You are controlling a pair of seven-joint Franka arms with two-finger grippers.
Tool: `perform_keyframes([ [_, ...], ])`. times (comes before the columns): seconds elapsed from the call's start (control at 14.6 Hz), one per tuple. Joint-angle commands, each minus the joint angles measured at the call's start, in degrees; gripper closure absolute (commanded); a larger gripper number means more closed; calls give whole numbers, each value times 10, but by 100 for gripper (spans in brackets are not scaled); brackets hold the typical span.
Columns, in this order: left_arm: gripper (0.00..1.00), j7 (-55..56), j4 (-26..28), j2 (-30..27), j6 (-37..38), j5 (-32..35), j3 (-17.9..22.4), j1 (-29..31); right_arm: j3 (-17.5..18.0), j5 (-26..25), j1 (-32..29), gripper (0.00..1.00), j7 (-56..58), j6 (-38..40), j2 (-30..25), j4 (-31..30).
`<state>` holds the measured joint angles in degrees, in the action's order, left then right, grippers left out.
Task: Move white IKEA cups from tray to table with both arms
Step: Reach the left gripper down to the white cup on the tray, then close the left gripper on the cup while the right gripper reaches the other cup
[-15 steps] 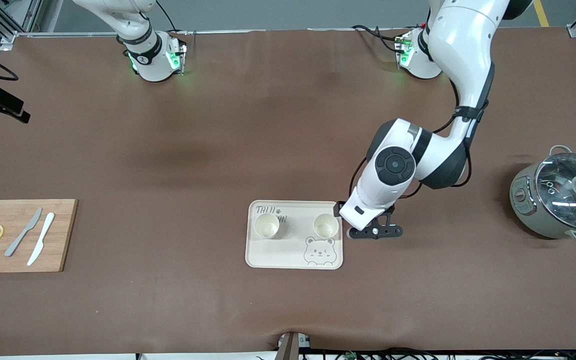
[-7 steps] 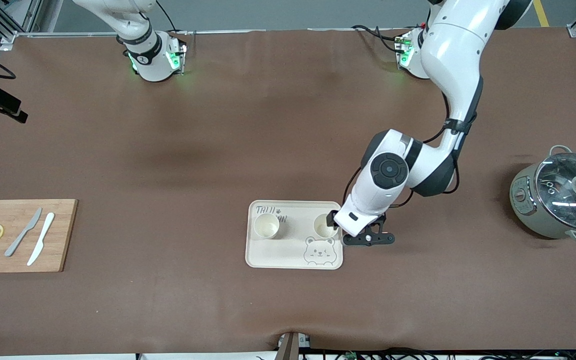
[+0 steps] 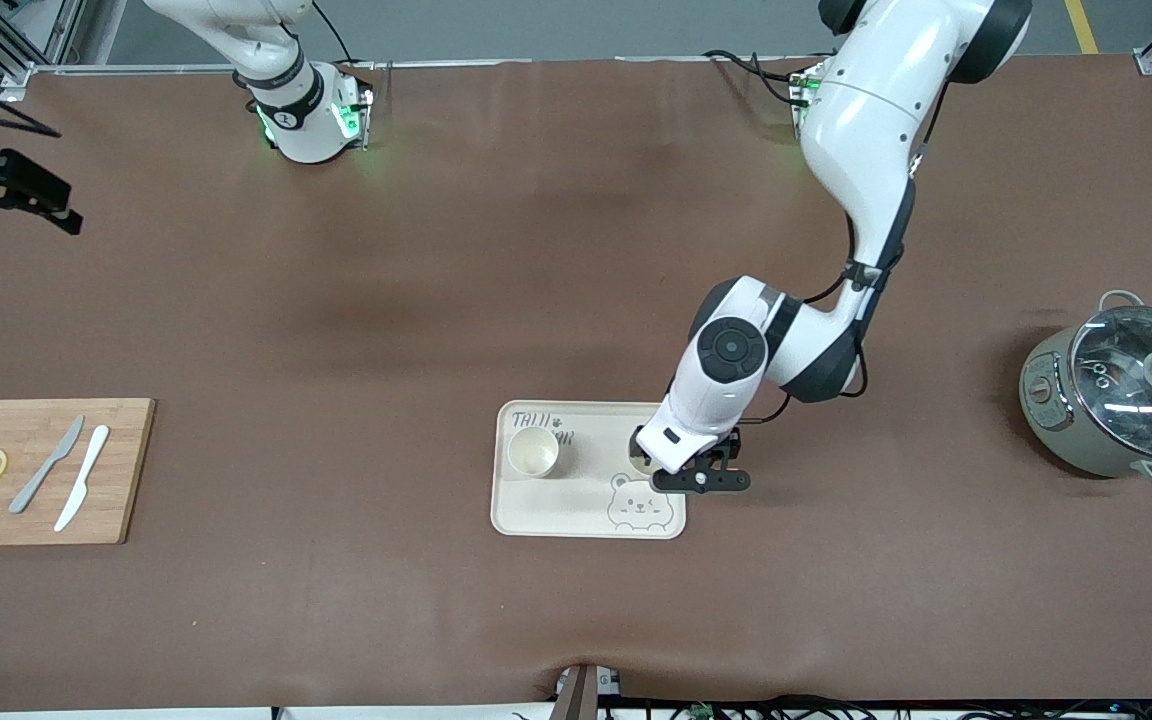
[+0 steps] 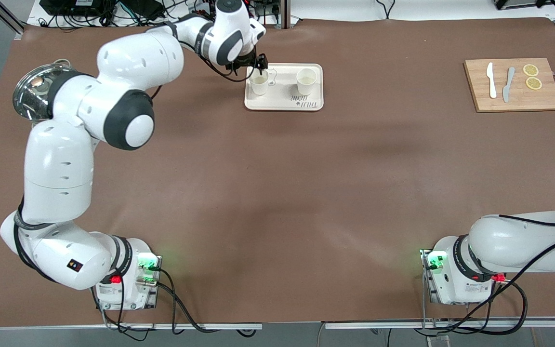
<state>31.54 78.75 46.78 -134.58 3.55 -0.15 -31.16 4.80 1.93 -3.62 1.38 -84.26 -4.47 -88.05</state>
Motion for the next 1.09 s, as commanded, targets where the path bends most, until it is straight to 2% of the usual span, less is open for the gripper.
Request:
perform_keyframes([
  [0.0,0,9,-19,16,-9,14,16,-15,7,39,61,0,-40,-18,-1,22],
  [0.14,0,9,-17,18,-9,15,16,-15,7,66,120,0,-157,-41,29,23],
  [0.34,0,10,-14,20,-9,14,16,-14,6,56,204,0,-295,-109,95,31],
  [0.62,0,12,-12,24,-10,13,16,-15,6,35,257,0,-408,-210,188,33],
  [1.03,0,19,-10,29,-14,13,16,-13,4,-21,317,0,-568,-229,347,142],
])
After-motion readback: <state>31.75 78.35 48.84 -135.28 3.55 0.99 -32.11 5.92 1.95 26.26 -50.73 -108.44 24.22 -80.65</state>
